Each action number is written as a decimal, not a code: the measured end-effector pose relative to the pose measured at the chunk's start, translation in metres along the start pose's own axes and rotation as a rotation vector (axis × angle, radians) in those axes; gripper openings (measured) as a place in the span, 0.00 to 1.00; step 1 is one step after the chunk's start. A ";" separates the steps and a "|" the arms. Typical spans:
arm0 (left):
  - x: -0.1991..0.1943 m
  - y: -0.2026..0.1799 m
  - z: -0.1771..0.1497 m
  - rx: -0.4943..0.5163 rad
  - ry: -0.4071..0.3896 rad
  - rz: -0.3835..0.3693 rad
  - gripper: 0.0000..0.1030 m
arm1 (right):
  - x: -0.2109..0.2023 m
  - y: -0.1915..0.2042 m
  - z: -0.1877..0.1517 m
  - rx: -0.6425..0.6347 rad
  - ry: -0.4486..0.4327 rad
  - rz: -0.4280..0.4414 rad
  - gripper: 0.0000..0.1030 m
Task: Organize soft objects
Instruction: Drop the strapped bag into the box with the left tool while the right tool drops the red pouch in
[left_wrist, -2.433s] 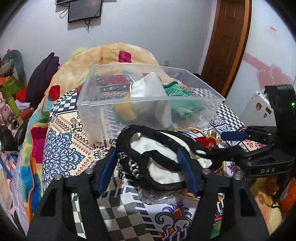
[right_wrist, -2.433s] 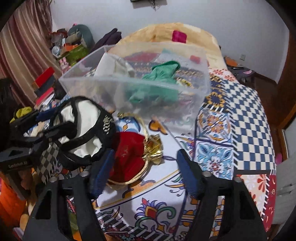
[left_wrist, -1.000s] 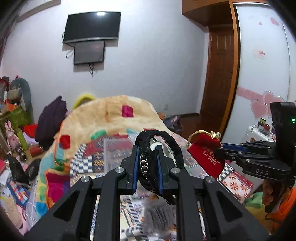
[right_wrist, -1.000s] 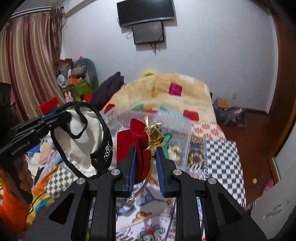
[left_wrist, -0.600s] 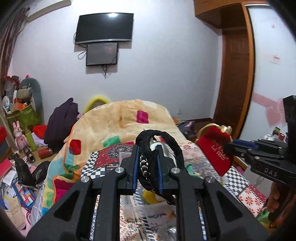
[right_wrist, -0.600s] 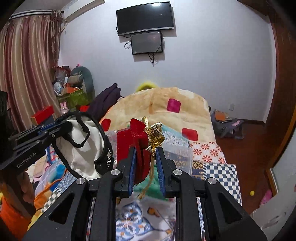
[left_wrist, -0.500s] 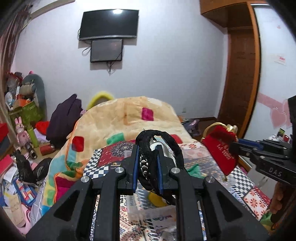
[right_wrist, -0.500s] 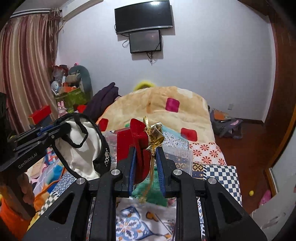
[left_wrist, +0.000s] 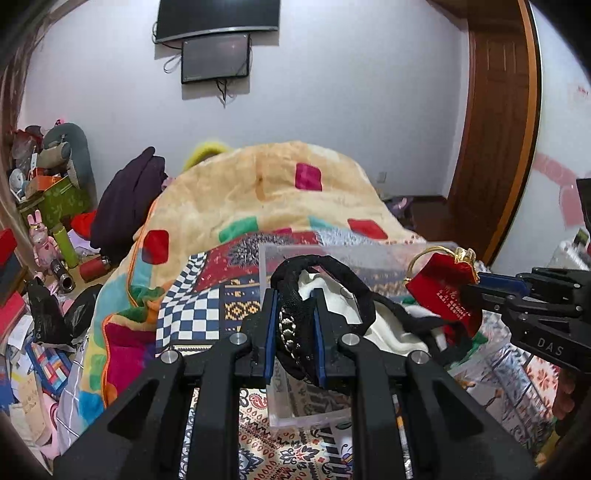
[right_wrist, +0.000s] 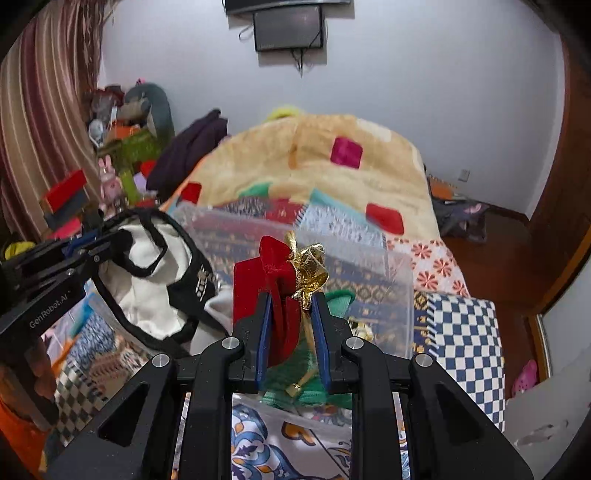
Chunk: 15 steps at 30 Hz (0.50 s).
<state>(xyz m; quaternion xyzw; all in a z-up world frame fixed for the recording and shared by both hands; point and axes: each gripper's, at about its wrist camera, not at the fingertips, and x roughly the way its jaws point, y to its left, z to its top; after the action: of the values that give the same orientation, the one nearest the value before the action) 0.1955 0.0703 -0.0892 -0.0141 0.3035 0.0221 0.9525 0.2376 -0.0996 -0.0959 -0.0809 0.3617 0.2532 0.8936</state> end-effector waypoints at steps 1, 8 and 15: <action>0.003 -0.001 -0.001 0.006 0.008 0.001 0.16 | 0.002 0.000 -0.001 -0.003 0.009 -0.003 0.19; 0.008 -0.004 -0.008 0.020 0.045 0.005 0.17 | 0.009 -0.002 -0.003 0.000 0.056 -0.004 0.25; -0.004 -0.007 -0.008 0.013 0.049 -0.041 0.34 | -0.001 -0.002 -0.004 -0.005 0.044 -0.008 0.46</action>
<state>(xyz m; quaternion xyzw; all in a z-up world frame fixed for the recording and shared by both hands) 0.1875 0.0626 -0.0932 -0.0145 0.3268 0.0003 0.9450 0.2354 -0.1028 -0.0980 -0.0902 0.3800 0.2487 0.8863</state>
